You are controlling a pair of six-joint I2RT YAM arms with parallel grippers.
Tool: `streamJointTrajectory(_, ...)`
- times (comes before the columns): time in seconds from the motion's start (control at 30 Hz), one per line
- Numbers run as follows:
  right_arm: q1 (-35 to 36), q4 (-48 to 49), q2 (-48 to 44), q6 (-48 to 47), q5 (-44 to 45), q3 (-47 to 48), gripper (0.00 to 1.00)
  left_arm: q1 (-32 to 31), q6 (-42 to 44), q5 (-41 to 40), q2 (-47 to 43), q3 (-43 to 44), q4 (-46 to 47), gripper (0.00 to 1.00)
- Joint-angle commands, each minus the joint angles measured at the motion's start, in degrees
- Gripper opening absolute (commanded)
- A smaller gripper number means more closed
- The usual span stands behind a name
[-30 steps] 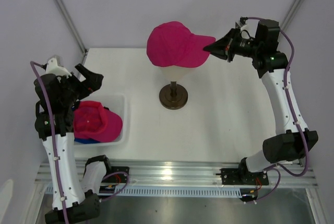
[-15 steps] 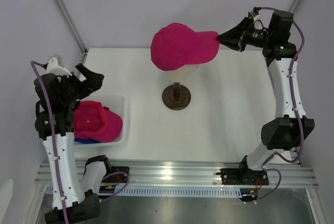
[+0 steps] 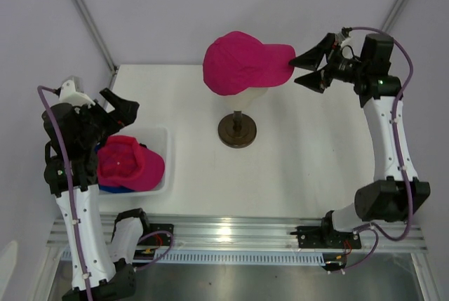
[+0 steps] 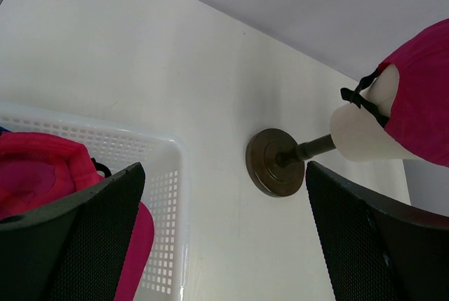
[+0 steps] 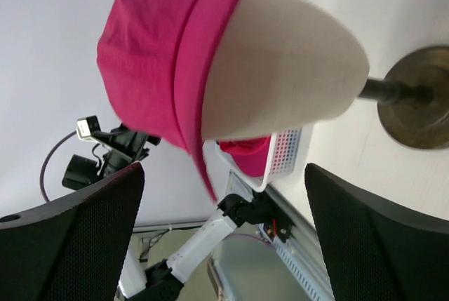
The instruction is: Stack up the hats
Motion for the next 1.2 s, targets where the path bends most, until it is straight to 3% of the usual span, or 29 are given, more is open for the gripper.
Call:
streamJointTrajectory(0.0,0.4,8.5,-10.0,4.6,3.8,-7.5,0.99,-0.4,0.7,0.8,-0.4,1.8,-0.3,1.00)
streamJointTrajectory(0.17,2.1,12.7,-15.0,9.3,9.0,-14.3,0.94,-0.5,0.2,2.0,-0.2,1.7,0.0,1.00)
streamJointTrajectory(0.53,8.9,13.5,-11.2,8.1,12.6,-13.0,0.55,-0.7,1.2,1.9,0.0,0.8,0.1,0.99)
streamJointTrajectory(0.57,9.1,14.1,-11.1,8.3,12.7,-12.8,0.48,-0.7,1.3,1.8,0.0,0.6,0.1,0.99)
streamJointTrajectory(0.6,9.3,14.1,-10.7,8.1,12.8,-12.0,0.28,-0.7,1.4,1.8,0.0,0.7,0.2,0.99)
streamJointTrajectory(0.67,9.6,13.8,-10.8,7.5,13.7,-11.2,0.00,-0.7,1.4,2.0,0.2,0.6,0.3,1.00)
streamJointTrajectory(1.17,7.9,12.1,-1.8,6.1,3.3,3.7,0.00,-0.8,1.1,3.1,2.0,-1.1,3.0,0.99)
